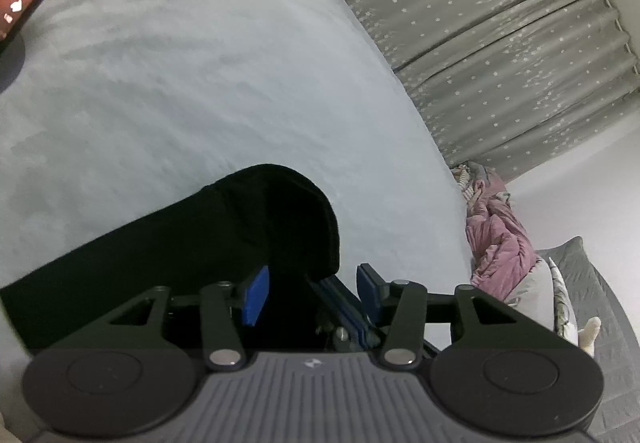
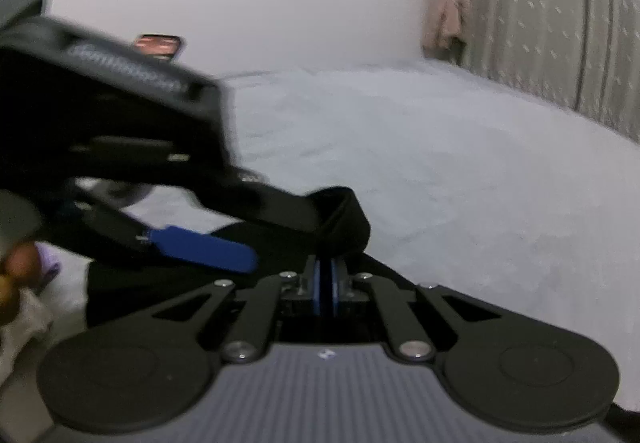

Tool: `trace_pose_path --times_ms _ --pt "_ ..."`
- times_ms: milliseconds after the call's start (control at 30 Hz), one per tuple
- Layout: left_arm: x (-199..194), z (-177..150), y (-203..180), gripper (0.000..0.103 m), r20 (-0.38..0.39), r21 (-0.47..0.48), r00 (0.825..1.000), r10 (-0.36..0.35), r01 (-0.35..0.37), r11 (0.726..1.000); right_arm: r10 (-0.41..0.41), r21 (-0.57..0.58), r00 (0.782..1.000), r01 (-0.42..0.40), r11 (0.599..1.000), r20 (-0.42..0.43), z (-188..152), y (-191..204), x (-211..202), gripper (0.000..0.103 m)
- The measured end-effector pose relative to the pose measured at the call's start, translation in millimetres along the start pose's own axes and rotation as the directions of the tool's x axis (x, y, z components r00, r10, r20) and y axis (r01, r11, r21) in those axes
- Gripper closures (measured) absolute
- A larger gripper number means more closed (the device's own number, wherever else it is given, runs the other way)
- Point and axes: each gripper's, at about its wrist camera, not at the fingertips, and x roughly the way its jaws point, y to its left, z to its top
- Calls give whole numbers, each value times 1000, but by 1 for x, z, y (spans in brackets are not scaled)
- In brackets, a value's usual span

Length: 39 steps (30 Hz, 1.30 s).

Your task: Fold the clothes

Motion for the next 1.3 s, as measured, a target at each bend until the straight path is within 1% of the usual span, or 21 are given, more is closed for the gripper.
trace_pose_path --times_ms 167,200,233,267,333,367,400,433,567,600,633,700,733,800,867,967,1033,1200,1233,1267,1300 --pt "2 1 6 57 -1 -28 1000 -17 17 999 38 -62 999 -36 997 25 -2 16 -16 99" --pt "2 1 9 61 -2 -36 1000 -15 15 999 46 -69 998 -44 997 30 -2 19 -18 99" --pt "2 2 10 67 -3 -42 1000 -12 12 999 55 -77 998 -52 996 35 -2 21 -21 99" --pt "2 2 10 70 -3 -46 1000 -6 6 999 65 -83 997 -61 995 41 -2 24 -23 99" --pt "1 3 12 84 1 -44 1000 19 -19 999 77 -93 996 -73 993 48 -2 27 -26 99" --pt "0 3 13 85 7 -41 999 33 -32 999 81 -96 995 -75 993 50 -2 28 -27 99" --pt "0 3 13 91 8 -43 999 35 -35 998 82 -96 995 -76 992 51 -1 28 -28 99" --pt "-2 3 13 99 13 -42 999 44 -43 998 85 -95 995 -80 992 49 -1 28 -28 99" --pt "-13 4 11 99 66 -24 994 83 -82 996 97 -101 995 -93 991 29 -2 26 -31 98" --pt "-16 5 9 99 77 -17 994 82 -81 997 86 -99 996 -83 992 28 -1 25 -33 93" --pt "-19 6 8 99 87 -14 993 79 -78 997 65 -98 997 -62 993 30 -3 24 -36 76" --pt "-24 6 7 99 101 -11 992 73 -72 997 26 -107 999 -22 994 32 -6 21 -40 58" --pt "-27 6 6 99 108 -12 992 72 -72 997 -4 -121 1000 7 993 27 -8 20 -42 58" --pt "-32 7 7 99 120 -21 990 77 -75 997 -30 -142 1000 30 989 9 -12 19 -42 58" --pt "-36 8 9 99 120 -34 990 69 -66 997 -64 -192 998 61 980 -8 -17 20 -43 58" --pt "-39 10 9 99 122 -46 991 51 -46 998 -74 -253 997 68 965 -14 -24 29 -46 58" --pt "-40 11 6 99 125 -47 991 46 -40 998 -83 -306 996 74 949 -16 -28 37 -49 61" --pt "-45 10 5 99 138 -54 990 39 -32 998 -199 -478 979 193 857 40 -35 60 -36 66" --pt "-46 10 5 99 141 -56 989 39 -31 998 -244 -515 969 231 825 44 -37 64 -27 70" --pt "-46 10 5 99 142 -59 989 40 -32 998 -257 -521 965 241 819 43 -38 64 -24 73" --pt "-47 11 5 99 141 -62 989 41 -33 998 -292 -527 956 267 807 36 -39 61 -17 79"
